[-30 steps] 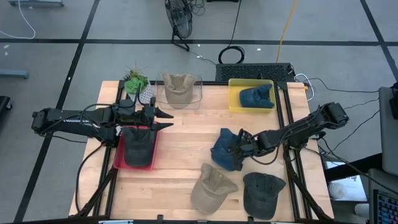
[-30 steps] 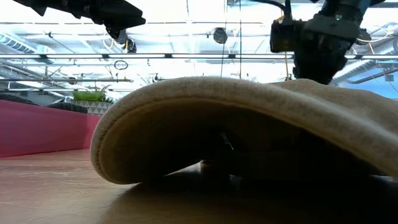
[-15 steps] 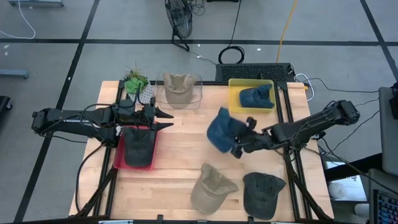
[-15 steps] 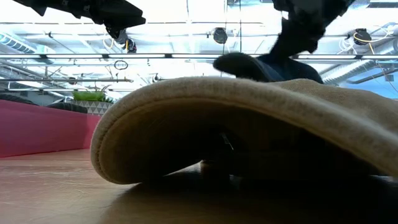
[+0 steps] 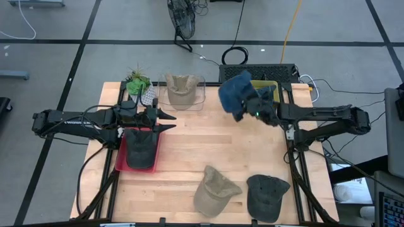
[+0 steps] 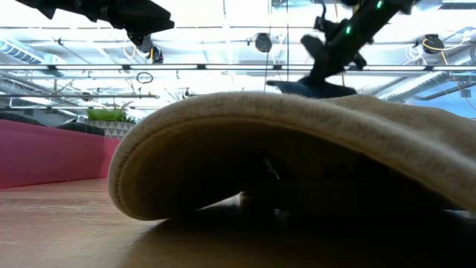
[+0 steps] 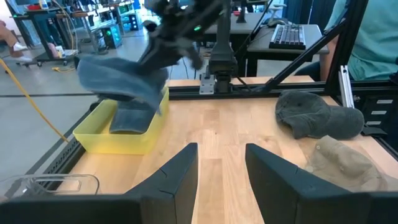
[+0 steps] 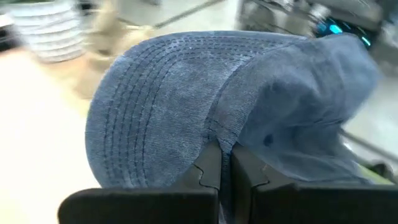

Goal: Pick & Place hat
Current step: Put the blue cap into the yellow bin

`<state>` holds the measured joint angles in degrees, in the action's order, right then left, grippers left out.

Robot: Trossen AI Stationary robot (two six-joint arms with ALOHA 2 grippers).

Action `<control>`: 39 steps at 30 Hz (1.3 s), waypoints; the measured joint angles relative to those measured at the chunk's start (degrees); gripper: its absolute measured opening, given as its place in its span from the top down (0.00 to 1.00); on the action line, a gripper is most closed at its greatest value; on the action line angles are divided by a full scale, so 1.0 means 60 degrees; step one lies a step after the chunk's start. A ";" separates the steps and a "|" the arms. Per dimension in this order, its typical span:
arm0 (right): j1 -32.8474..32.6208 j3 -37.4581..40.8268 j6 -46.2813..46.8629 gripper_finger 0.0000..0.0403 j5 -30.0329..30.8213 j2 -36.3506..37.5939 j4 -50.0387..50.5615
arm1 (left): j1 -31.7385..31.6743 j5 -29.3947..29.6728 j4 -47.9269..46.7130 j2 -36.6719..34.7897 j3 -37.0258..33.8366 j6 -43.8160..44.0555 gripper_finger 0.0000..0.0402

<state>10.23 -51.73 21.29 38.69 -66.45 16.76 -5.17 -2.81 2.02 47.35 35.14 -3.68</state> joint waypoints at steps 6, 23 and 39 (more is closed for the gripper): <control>0.1455 0.0938 0.0350 1.00 -0.0591 0.0010 -0.1209 | 0.0000 0.0000 -0.0030 0.0000 0.0000 -0.0047 0.63; 0.3521 0.3414 0.0361 1.00 -0.2489 0.0167 -0.3424 | -0.0009 0.0933 0.0112 0.0000 0.0000 -0.0208 0.63; 0.4482 0.4114 0.0257 1.00 -0.2849 0.0164 -0.3837 | 0.0000 0.1308 0.0127 -0.0004 0.0000 0.0073 0.63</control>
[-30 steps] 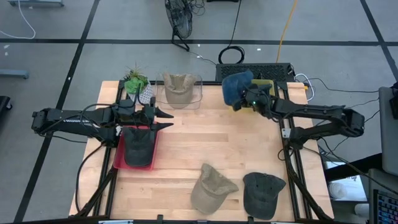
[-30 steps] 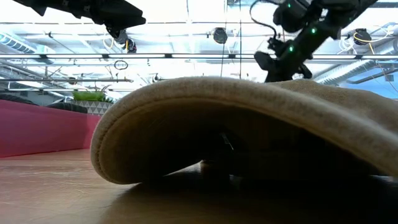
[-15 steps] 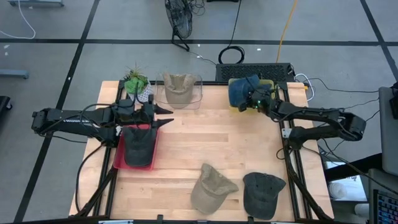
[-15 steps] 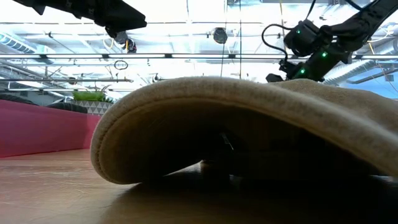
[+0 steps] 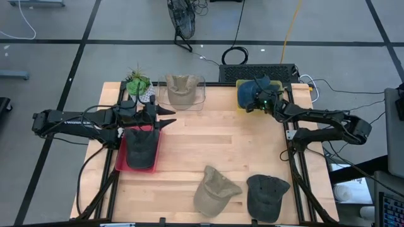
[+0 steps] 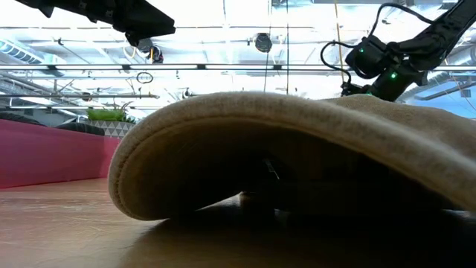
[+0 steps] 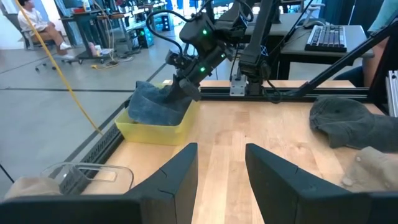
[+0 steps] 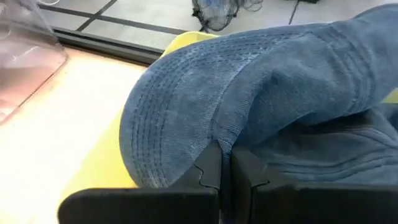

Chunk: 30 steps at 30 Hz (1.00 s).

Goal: Pick & Place hat
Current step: Put the blue cap into the yellow bin

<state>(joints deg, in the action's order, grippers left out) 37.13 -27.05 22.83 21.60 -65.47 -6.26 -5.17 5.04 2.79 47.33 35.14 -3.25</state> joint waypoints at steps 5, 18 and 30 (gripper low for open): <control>0.0018 0.0000 -0.0022 1.00 -0.0114 0.0000 0.0049 | 0.0003 -0.0002 0.0004 0.0000 0.0000 0.0000 0.63; 0.0135 0.0363 0.0295 0.91 -0.0134 0.0000 0.0011 | 0.0000 0.0000 0.0080 0.0002 -0.0004 -0.0160 0.63; 0.0112 0.0368 -0.0344 0.76 -0.0142 0.0000 -0.1535 | 0.0000 -0.0003 0.0234 0.0004 -0.0004 -0.0163 0.63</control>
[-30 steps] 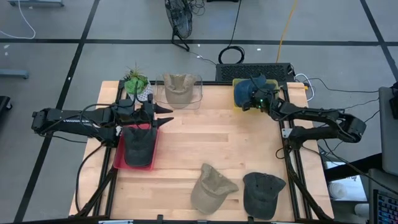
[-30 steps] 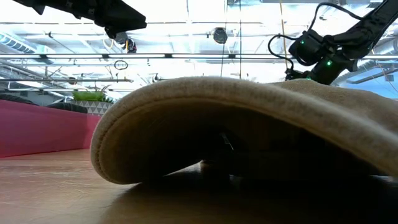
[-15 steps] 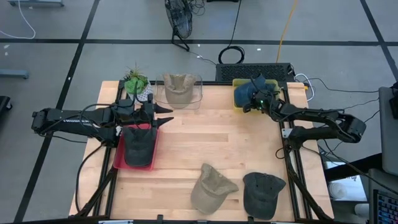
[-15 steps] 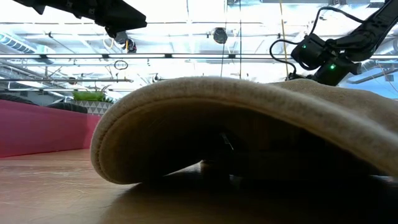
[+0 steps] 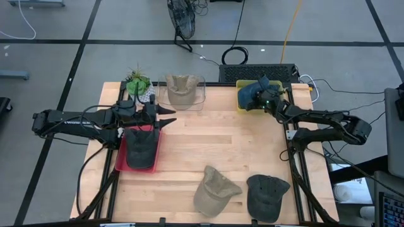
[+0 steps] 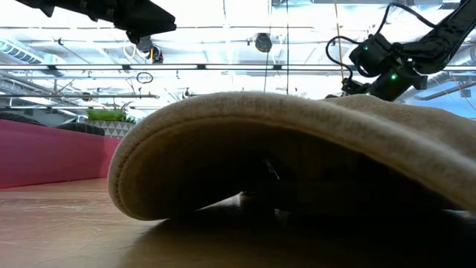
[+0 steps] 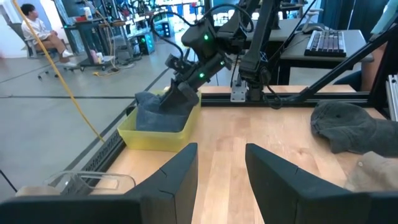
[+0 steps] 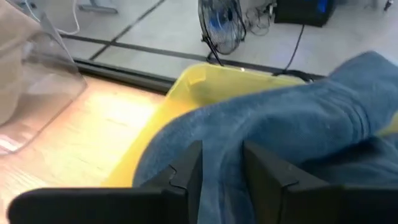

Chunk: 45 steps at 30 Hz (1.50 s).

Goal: Pick & Place hat
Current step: Put the blue cap into the yellow bin

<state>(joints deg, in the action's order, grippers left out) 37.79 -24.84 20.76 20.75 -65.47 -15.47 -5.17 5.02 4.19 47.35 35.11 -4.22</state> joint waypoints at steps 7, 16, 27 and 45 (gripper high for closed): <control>-0.0397 0.0000 -0.0451 0.70 -0.0234 -0.0001 -0.0766 | 0.0000 0.0002 -0.0071 0.0000 0.0000 0.0050 0.63; -0.1008 -0.0004 -0.0865 0.73 -0.0248 0.0004 -0.1815 | 0.0000 0.0002 -0.0174 0.0000 0.0000 0.0066 0.63; -0.0411 0.0000 -0.0143 0.80 0.0045 -0.0231 0.0015 | 0.0000 0.0001 -0.0161 0.0000 0.0000 0.0064 0.63; 0.0032 0.0000 -0.0301 0.87 0.0186 -0.1133 -0.0050 | 0.0004 0.0000 0.0068 -0.0003 0.0000 -0.0074 0.63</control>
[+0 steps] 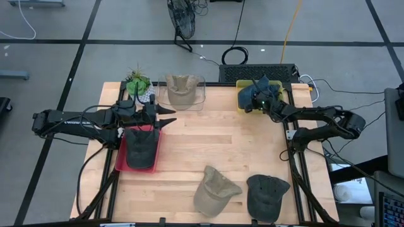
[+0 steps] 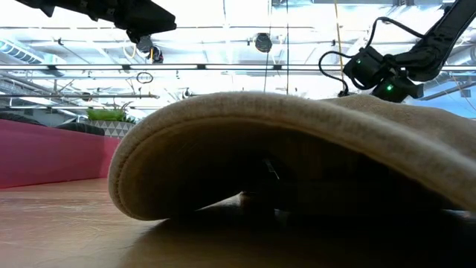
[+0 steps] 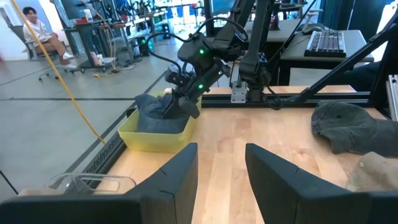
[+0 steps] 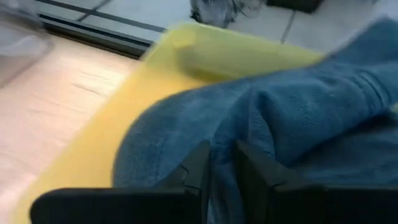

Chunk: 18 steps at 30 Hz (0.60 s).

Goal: Pick & Place hat
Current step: Put the blue cap into the yellow bin

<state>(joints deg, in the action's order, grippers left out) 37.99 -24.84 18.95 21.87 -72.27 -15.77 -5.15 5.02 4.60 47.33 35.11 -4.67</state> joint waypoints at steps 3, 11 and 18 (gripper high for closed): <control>-0.0147 0.0004 -0.0500 0.93 -0.0131 0.0000 -0.0504 | 0.0000 0.0002 -0.0002 0.0000 0.0000 -0.0006 0.63; -0.0436 0.0007 -0.0916 1.00 -0.0309 0.0194 -0.2306 | 0.0000 0.0003 -0.0176 0.0000 0.0000 0.0051 0.63; -0.0698 0.0007 -0.0558 1.00 -0.0477 0.0445 -0.2730 | -0.0001 -0.0001 -0.0273 0.0001 0.0000 0.0117 0.63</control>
<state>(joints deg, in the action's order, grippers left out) 33.80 -24.80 15.61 19.00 -69.60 -32.15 -5.16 5.02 2.96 47.34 35.11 -3.97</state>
